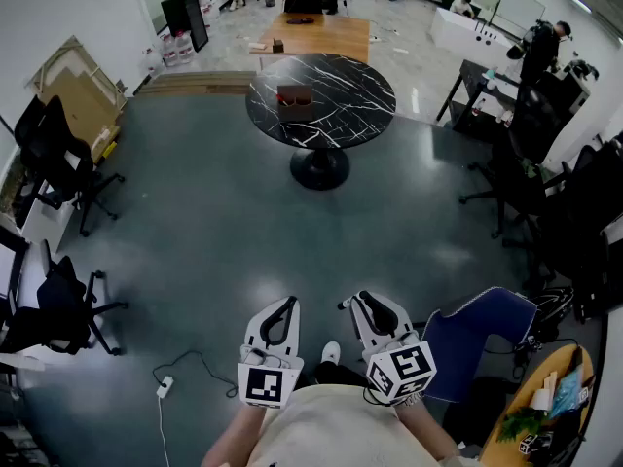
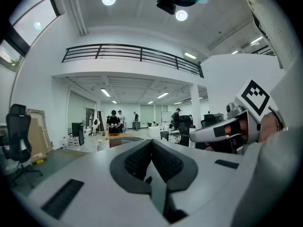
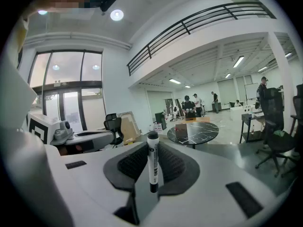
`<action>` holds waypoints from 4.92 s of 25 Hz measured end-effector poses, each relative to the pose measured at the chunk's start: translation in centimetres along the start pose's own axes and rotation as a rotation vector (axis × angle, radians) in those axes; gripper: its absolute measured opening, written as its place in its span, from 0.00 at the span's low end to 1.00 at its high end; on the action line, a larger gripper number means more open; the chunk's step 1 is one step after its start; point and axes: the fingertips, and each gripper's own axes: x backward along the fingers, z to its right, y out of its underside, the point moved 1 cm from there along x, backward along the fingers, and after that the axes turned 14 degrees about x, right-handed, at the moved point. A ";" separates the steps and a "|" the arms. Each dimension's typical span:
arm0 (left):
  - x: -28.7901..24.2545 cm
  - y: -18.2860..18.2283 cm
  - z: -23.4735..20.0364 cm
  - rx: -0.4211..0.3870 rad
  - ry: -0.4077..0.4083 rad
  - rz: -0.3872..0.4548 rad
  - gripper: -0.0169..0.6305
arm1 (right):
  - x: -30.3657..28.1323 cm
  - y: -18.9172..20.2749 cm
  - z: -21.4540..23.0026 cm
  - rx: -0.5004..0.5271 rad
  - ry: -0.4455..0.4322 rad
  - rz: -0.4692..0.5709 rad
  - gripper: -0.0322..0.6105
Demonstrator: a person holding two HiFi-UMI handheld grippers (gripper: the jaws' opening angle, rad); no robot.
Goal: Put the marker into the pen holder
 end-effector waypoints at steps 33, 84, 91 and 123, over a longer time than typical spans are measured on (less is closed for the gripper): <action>-12.8 -2.5 -11.6 0.031 -0.018 -0.010 0.04 | -14.3 -3.8 6.4 0.040 0.042 -0.045 0.18; -51.8 -7.2 -29.9 -0.140 -0.084 -0.022 0.04 | -51.8 -10.3 33.0 0.056 -0.053 -0.093 0.18; -60.9 -9.4 -38.4 -0.107 -0.013 -0.049 0.04 | -63.1 -14.4 35.0 0.084 -0.008 -0.088 0.18; -72.4 -6.1 -47.4 0.038 -0.085 -0.144 0.04 | -85.9 -2.7 39.8 0.180 -0.051 -0.167 0.18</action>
